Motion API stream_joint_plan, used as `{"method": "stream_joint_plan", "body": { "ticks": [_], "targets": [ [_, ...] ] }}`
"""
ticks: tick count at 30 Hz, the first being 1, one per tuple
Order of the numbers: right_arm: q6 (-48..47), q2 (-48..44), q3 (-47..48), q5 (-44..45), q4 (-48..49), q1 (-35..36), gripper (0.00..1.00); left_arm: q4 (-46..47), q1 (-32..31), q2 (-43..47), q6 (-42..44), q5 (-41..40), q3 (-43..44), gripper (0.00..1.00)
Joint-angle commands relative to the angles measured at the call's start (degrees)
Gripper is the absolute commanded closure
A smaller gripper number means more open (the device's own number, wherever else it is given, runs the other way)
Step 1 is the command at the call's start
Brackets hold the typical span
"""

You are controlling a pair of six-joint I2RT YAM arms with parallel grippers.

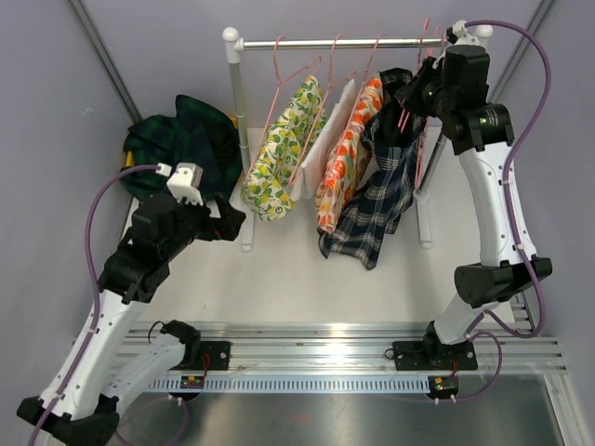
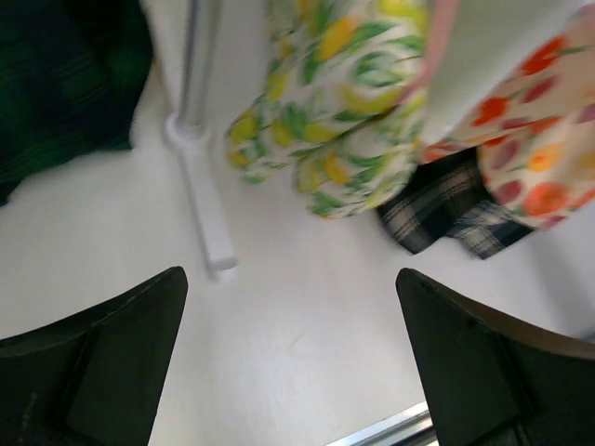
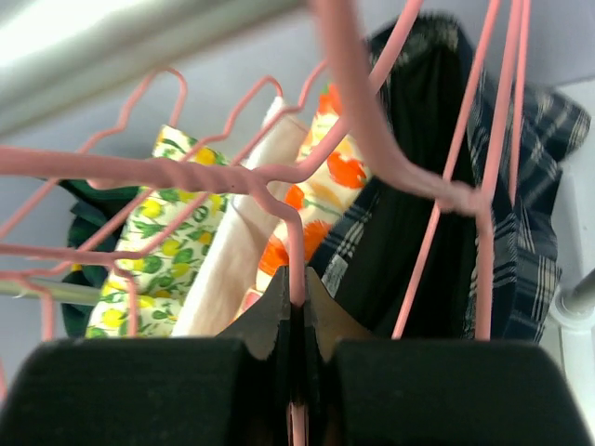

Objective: Remove the skirt from the hanger

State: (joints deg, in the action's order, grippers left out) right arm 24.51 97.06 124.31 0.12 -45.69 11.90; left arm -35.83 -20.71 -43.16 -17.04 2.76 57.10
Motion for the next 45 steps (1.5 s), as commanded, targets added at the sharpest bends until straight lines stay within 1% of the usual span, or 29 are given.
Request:
{"method": "stream_joint_plan", "body": {
  "ticks": [1, 2, 3, 4, 6, 7, 9, 10, 13, 14, 16, 17, 20, 22, 26, 27, 30, 35, 40, 41, 42, 44, 45],
  "targets": [
    [0.01, -1.69, 6.38, -3.55, 1.48, 0.67, 1.00, 11.04, -8.18, -4.37, -0.37, 3.74, 9.50, 0.01],
    [0.10, -2.04, 6.73, -3.81, 1.31, 0.67, 1.00, 11.66, -13.78, -6.31, 0.24, 2.69, 11.43, 0.01],
    [0.10, -2.13, 6.91, -3.90, 1.31, 0.75, 1.00, 11.84, -16.88, -11.20, 0.95, 1.12, 16.76, 0.01],
    [0.10, -2.31, 7.00, -3.81, 1.31, 0.67, 1.00, 12.01, -23.26, -13.60, 2.69, -2.12, 19.16, 0.01],
    [0.10, -2.66, 6.56, -3.90, 1.13, 0.75, 1.00, 13.50, -28.66, -18.60, 4.11, -5.47, 23.74, 0.01],
    [0.01, -2.75, 6.30, -3.99, 0.87, 0.67, 1.00, 14.03, -32.34, -22.98, 4.47, -6.71, 27.85, 0.01],
    [0.27, -3.62, 4.73, -4.51, 0.78, 0.67, 1.00, 16.65, -35.53, -27.05, 4.47, -6.89, 30.86, 0.01],
    [0.45, -4.15, 3.84, -4.78, 0.95, 0.67, 1.00, 18.15, -38.32, -30.11, 4.38, -6.98, 32.36, 0.01],
    [0.62, -6.87, -0.11, -5.04, 2.01, 0.67, 1.00, 24.31, -41.68, -34.52, 4.03, -5.76, 32.98, 0.01],
    [0.62, -8.36, -0.99, -5.13, 2.45, 0.67, 1.00, 25.54, -42.91, -37.67, 3.68, -4.88, 32.99, 0.01],
    [0.36, -10.12, -3.28, -5.22, 2.62, 0.67, 1.00, 27.66, -44.58, -41.20, 3.15, -4.52, 32.81, 0.01],
    [0.27, -10.48, -3.72, -5.13, 2.45, 0.67, 1.00, 28.18, -44.94, -44.61, 2.80, -4.61, 31.94, 0.01],
    [-0.08, -11.80, -4.86, -5.30, 1.57, 0.67, 1.00, 33.89, -45.91, -49.89, 0.61, -3.38, 29.04, 0.01],
    [-0.17, -12.85, -5.66, -5.39, 1.40, 0.67, 1.00, 37.22, -47.22, -52.11, -0.36, -4.25, 27.72, 0.01],
    [-0.52, -14.17, -6.01, -5.39, 0.26, 0.75, 1.00, 43.46, -48.98, -55.10, -1.51, -5.31, 26.57, 0.01],
    [-0.69, -14.44, -5.58, -5.57, 0.08, 0.76, 1.00, 43.48, -49.34, -56.50, -1.59, -7.92, 27.18, 0.01],
    [-0.61, -14.88, -3.91, -5.83, -1.94, 0.75, 1.00, 45.41, -50.04, -57.91, -1.68, -10.14, 27.36, 0.01],
    [-0.61, -15.49, -0.04, -5.66, -6.15, 0.67, 1.00, 50.24, -51.97, -59.76, -3.09, -11.02, 26.04, 0.01],
    [0.01, -15.49, 4.36, -5.74, -9.67, 0.67, 1.00, 54.20, -54.69, -59.24, -4.14, -17.26, 23.76, 0.01],
    [0.18, -15.49, 4.80, -5.92, -10.38, 0.75, 1.00, 57.07, -55.22, -58.19, -4.23, -18.48, 21.84, 0.01],
    [0.18, -15.58, 5.24, -6.01, -10.47, 0.67, 1.00, 58.76, -55.75, -57.83, -4.49, -22.06, 20.69, 0.01],
    [0.36, -15.93, 5.41, -6.27, -11.08, 0.67, 1.00, 62.45, -57.42, -57.04, -4.06, -25.42, 19.11, 0.01],
    [0.45, -16.11, 5.42, -6.45, -11.26, 0.67, 1.00, 62.12, -58.03, -57.30, -3.19, -30.05, 19.80, 0.01]
  ]
}}
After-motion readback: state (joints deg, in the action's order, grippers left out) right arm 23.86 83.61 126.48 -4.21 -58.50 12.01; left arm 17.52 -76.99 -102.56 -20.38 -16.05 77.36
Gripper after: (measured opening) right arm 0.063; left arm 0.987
